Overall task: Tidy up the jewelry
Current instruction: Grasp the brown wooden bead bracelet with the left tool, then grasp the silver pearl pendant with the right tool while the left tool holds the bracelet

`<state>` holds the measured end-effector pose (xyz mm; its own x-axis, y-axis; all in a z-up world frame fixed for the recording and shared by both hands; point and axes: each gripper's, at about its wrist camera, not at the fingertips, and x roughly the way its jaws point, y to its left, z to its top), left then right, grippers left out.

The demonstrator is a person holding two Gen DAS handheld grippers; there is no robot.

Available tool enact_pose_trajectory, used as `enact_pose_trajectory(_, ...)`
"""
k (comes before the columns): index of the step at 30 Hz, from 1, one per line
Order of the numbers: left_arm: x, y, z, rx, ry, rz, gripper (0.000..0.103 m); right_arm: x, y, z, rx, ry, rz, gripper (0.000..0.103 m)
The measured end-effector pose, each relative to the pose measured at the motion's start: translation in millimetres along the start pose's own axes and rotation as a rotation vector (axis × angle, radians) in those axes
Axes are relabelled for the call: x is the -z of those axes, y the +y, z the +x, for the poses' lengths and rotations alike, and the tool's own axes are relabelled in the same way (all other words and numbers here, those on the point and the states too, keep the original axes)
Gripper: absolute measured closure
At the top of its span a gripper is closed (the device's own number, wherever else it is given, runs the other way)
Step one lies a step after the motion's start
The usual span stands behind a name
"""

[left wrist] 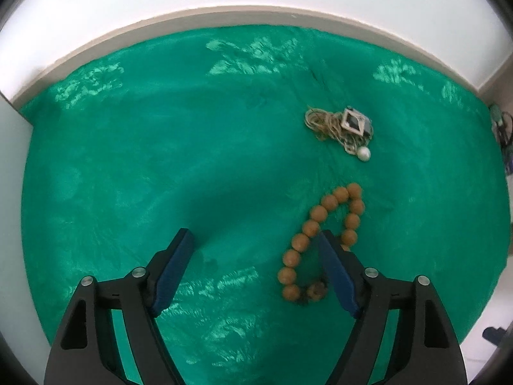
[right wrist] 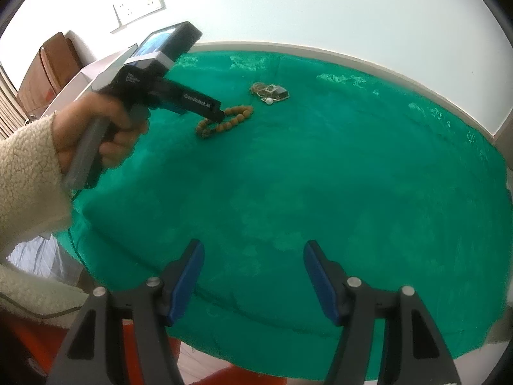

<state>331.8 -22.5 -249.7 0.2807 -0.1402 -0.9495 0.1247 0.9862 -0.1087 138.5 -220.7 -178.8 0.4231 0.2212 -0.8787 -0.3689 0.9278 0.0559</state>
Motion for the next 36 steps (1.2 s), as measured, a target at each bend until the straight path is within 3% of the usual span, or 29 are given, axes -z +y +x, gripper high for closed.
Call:
enact_pose_trajectory(6,9,-18,2,-0.069,-0.002,0.111,0.023,-7,0,3,-0.001,0.000,-0.014,0.037)
enact_pose_trajectory(8,14,-24,0,-0.066,-0.023,0.129,0.029,-11,-2,3,0.002,-0.006,-0.014,0.037)
enact_pose_trajectory(11,15,-28,-4,-0.059,-0.033,0.132,0.051,-19,-6,3,0.013,-0.018,-0.013,0.037)
enact_pose_trajectory(13,15,-30,-7,-0.047,-0.038,0.134,0.078,-25,-10,4,0.020,-0.027,-0.013,0.037)
enact_pose_trajectory(15,15,-29,-9,-0.025,-0.034,0.129,0.093,-35,-16,5,0.025,-0.039,-0.010,0.037)
enact_pose_trajectory(24,40,9,-23,0.011,-0.010,-0.010,0.094,-117,-45,53,-0.046,-0.061,0.003,0.037)
enact_pose_trajectory(28,57,28,-32,0.009,0.001,-0.060,0.094,-158,-35,85,-0.093,-0.056,-0.049,0.038)
enact_pose_trajectory(31,69,39,-37,0.013,0.004,-0.100,0.093,-186,-14,107,-0.105,-0.041,-0.158,0.059)
enact_pose_trajectory(36,87,57,-46,0.019,0.007,-0.128,0.093,-215,12,155,-0.090,0.037,-0.315,0.061)
